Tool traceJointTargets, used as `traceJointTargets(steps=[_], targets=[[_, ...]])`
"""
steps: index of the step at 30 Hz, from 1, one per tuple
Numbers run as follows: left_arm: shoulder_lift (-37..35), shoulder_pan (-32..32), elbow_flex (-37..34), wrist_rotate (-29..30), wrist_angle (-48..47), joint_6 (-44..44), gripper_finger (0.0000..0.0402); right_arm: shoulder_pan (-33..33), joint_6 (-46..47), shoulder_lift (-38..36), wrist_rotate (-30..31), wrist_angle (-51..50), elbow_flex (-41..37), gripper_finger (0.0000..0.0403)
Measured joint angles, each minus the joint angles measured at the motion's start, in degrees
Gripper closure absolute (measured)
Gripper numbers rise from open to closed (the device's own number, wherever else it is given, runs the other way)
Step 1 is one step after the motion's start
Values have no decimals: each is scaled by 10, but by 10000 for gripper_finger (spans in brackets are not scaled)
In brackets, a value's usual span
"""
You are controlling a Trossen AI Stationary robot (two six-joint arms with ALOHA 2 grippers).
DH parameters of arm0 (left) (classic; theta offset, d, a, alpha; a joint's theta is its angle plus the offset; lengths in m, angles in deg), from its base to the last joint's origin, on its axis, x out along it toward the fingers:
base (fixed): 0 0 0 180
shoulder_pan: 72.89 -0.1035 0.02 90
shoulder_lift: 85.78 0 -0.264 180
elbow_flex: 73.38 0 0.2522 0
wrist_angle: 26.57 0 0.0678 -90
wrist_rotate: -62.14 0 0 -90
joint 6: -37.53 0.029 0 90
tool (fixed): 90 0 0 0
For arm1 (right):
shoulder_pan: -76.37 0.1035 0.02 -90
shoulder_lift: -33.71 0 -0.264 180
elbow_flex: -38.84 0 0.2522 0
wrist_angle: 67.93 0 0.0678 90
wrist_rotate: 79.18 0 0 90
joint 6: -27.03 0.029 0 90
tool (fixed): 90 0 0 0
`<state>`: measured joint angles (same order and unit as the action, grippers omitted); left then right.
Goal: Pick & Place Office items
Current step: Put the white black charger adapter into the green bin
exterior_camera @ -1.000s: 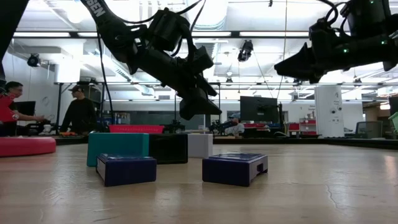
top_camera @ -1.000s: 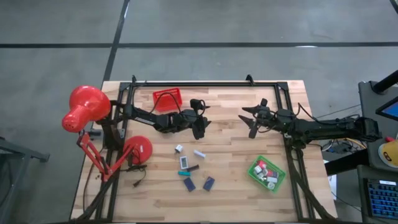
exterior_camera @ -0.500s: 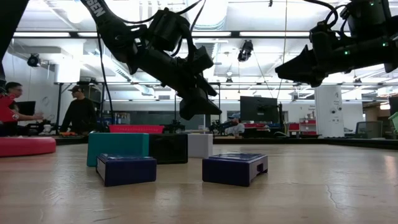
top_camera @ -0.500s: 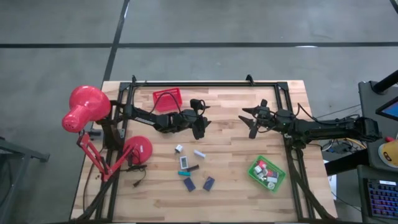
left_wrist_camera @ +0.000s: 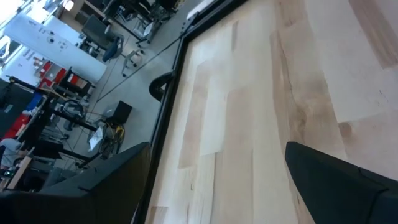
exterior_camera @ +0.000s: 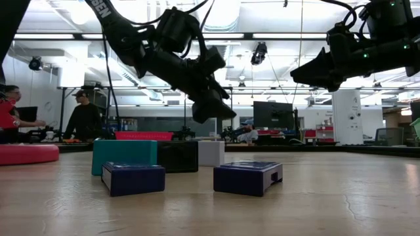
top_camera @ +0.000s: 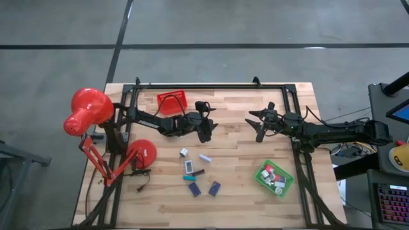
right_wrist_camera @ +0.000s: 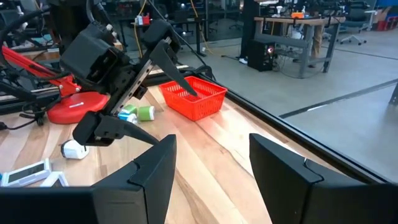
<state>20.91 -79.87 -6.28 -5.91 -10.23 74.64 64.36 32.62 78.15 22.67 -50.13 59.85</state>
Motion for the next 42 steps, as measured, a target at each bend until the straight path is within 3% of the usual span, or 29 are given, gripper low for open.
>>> traceJointTargets(steps=[12,21,25,28,35,38,42], targets=[[0,1,0,-16,-7,-92,26,0,0,0,0,0,0,204],[0,1,0,-18,-27,-99,26,0,0,0,0,0,0,204],[-9,2,0,-46,-34,-143,26,0,0,0,0,0,0,204],[-39,9,2,-57,-117,-206,26,0,0,0,0,0,0,204],[-173,31,89,-37,-506,-388,26,0,0,0,0,0,0,204],[-216,55,105,-38,-569,-486,26,0,0,0,0,0,0,204],[-245,94,99,-39,-610,-542,28,0,0,0,0,0,0,204]])
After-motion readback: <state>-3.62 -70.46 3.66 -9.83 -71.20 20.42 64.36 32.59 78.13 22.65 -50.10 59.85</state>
